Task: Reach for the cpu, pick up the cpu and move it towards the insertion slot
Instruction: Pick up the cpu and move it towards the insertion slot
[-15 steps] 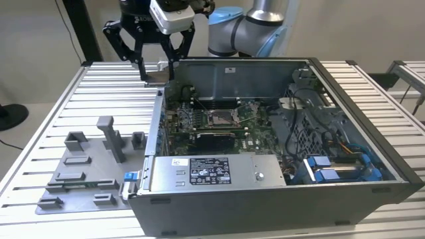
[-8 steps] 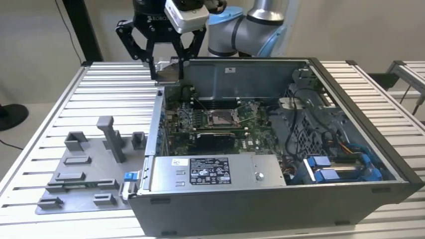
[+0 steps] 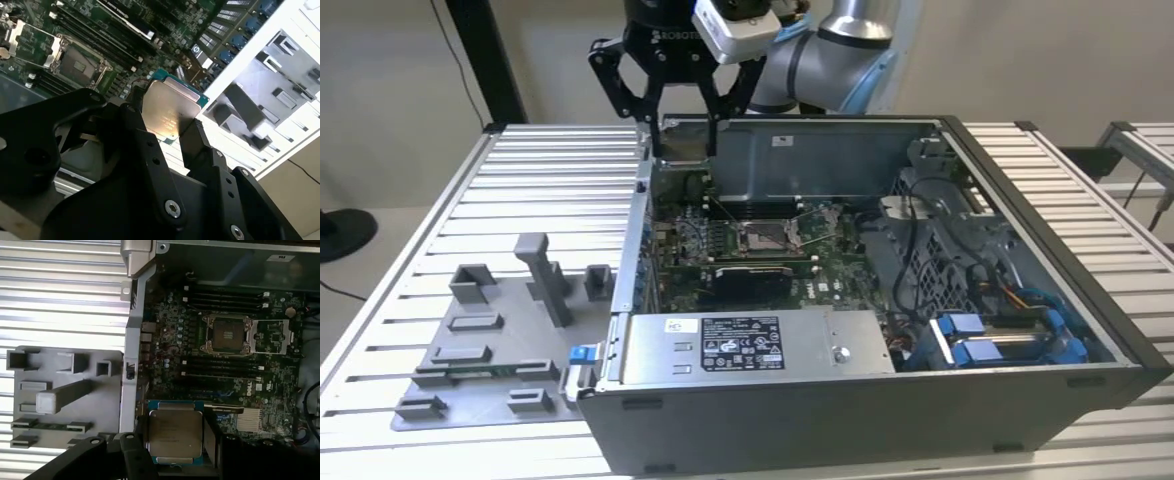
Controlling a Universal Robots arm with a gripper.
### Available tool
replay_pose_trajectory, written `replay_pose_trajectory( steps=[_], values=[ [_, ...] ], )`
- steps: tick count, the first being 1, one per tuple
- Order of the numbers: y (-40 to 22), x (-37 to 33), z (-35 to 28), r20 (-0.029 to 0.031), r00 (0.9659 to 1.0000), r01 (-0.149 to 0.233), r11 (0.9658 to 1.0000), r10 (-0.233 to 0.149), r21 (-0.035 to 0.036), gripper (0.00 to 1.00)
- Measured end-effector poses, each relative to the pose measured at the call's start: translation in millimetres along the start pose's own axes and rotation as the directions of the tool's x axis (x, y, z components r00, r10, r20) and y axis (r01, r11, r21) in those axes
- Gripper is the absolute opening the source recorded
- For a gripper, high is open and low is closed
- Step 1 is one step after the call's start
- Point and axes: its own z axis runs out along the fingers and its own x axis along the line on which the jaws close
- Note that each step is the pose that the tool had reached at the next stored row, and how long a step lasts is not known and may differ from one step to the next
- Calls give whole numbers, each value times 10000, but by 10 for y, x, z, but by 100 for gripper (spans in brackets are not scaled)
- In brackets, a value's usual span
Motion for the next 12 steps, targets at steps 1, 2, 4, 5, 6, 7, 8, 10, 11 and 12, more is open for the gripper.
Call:
replay_pose_trajectory(
  steps=[1,2,4,5,6,7,8,10,11,12],
  values=[
    [3,-31,0,0,10000,0,10000,0,1,0],
    [5,-59,1,0,10000,0,10000,0,0,0],
    [11,-114,2,1,10000,-1,10000,1,0,0],
    [14,-149,2,0,10000,-1,10000,1,0,0],
    [17,-192,2,0,10000,0,10000,0,0,0],
    [20,-231,3,0,10000,0,10000,0,0,0],
    [24,-269,3,1,10000,-1,10000,1,0,0],
    [33,-346,4,0,10000,0,10000,0,0,0],
    [39,-386,4,-1,10000,0,10000,0,1,0],
    [48,-464,6,0,10000,-1,10000,1,0,0]
  ],
)
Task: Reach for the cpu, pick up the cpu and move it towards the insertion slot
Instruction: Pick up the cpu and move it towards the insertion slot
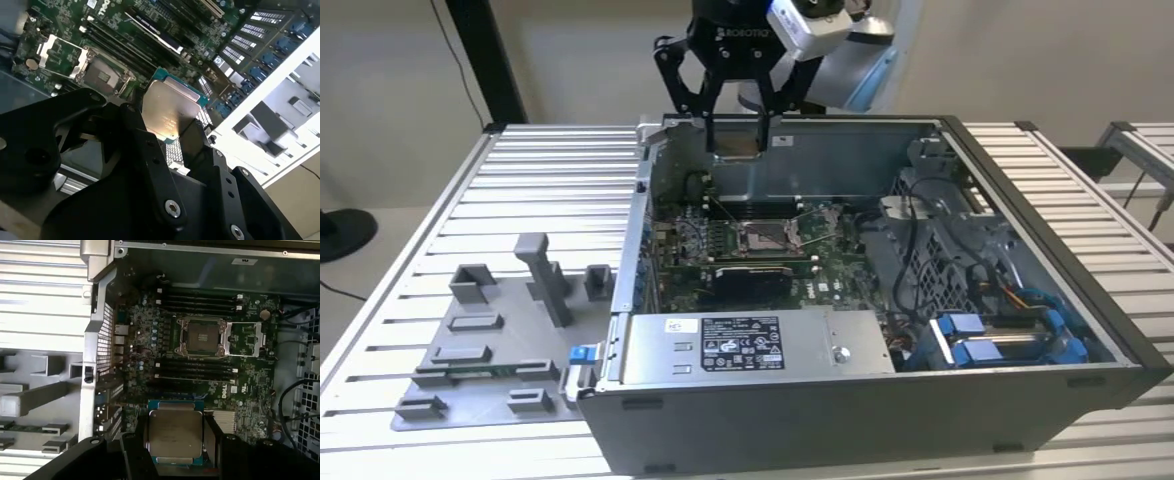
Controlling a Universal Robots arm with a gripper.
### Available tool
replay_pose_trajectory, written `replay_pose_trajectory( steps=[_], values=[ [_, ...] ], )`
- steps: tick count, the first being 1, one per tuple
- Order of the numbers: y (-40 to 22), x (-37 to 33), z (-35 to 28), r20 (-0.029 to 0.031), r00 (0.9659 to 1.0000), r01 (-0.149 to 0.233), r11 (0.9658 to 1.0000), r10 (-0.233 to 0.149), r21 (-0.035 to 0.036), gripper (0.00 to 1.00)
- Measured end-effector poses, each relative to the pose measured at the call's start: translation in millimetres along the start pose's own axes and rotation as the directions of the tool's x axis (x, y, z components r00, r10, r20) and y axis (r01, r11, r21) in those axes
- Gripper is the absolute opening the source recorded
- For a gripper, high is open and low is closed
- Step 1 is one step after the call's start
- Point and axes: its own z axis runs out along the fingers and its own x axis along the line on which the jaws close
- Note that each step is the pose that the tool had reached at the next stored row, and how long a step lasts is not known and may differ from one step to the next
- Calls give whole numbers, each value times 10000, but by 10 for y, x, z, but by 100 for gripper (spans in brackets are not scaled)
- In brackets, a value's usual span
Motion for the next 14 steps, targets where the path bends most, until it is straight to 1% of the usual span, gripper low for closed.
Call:
replay_pose_trajectory(
  steps=[3,10,13,14],
  values=[
    [11,-125,2,0,10000,0,10000,0,0,0],
    [32,-442,9,0,10000,0,10000,0,0,0],
    [42,-536,12,1,10000,1,10000,-1,-1,0],
    [43,-556,12,1,10000,1,10000,-1,0,0]
  ],
)
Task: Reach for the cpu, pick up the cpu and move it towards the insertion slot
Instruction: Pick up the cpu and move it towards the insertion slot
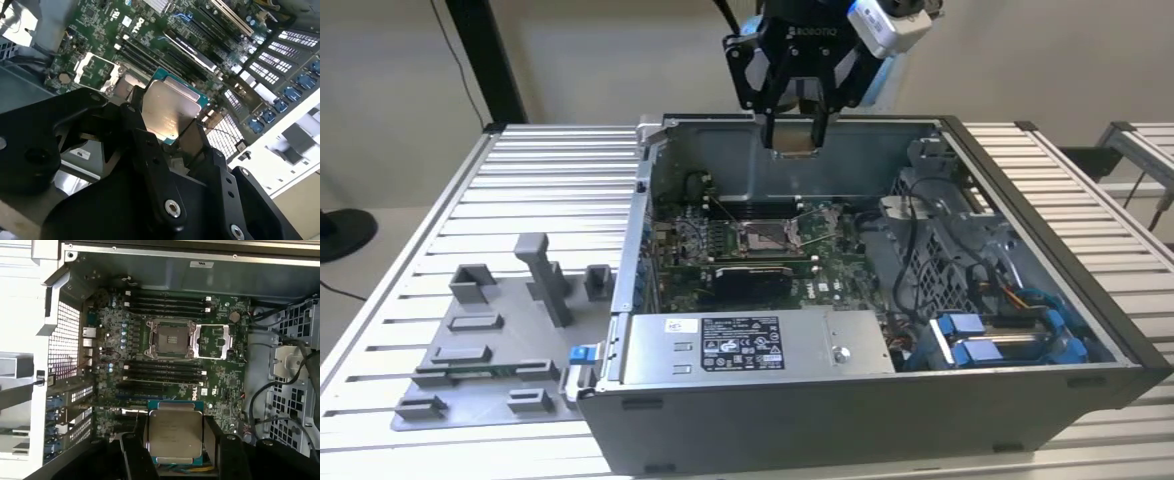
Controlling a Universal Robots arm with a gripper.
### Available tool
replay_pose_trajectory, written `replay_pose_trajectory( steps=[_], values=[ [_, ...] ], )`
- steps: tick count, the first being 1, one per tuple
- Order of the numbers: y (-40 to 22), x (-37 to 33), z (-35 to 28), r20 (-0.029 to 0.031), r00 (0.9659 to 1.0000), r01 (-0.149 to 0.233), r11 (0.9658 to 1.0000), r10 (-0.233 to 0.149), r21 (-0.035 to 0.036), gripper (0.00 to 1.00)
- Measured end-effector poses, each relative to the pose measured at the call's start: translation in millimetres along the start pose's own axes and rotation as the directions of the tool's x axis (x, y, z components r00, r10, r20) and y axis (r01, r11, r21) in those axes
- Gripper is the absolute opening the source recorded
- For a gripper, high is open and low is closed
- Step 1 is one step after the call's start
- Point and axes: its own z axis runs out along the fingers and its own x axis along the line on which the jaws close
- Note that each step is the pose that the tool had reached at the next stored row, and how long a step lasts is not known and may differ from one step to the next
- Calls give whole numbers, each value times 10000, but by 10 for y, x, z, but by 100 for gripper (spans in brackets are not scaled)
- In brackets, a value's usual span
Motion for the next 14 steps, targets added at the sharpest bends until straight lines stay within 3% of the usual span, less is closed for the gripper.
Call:
replay_pose_trajectory(
  steps=[6,14],
  values=[
    [12,-4,2,0,10000,-9,10000,9,0,0],
    [145,-7,28,4,9999,-117,9999,117,-1,0]
  ],
)
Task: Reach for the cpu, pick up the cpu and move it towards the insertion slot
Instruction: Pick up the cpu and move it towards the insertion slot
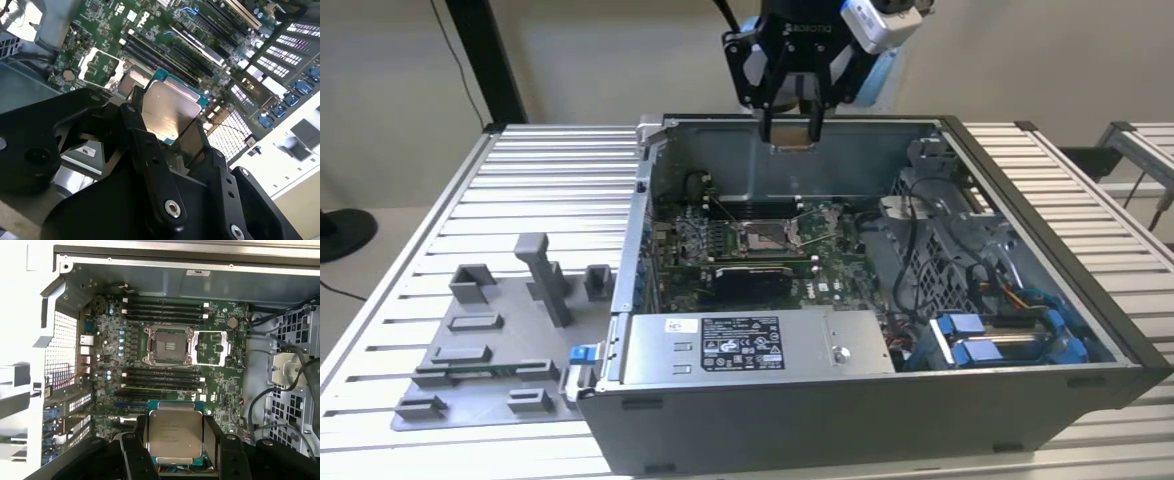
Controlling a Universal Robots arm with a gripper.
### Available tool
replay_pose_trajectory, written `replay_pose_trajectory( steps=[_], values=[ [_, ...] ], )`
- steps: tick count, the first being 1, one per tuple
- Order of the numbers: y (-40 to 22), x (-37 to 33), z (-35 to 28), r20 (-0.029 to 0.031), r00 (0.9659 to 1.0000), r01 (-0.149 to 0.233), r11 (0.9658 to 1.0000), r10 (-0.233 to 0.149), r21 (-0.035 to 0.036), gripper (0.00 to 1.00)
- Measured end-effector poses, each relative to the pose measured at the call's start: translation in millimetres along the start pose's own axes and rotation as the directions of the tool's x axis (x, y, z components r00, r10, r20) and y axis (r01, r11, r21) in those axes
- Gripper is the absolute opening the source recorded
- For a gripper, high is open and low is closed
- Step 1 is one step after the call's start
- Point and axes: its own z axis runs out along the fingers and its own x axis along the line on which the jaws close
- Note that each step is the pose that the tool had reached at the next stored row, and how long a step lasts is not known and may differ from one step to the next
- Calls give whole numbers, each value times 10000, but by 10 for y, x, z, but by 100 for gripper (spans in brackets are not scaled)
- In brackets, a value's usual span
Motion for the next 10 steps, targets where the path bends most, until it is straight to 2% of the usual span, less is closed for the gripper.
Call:
replay_pose_trajectory(
  steps=[6,10],
  values=[
    [131,9,30,2,10000,-34,10000,34,0,0],
    [239,10,50,3,10000,-43,10000,43,2,0]
  ],
)
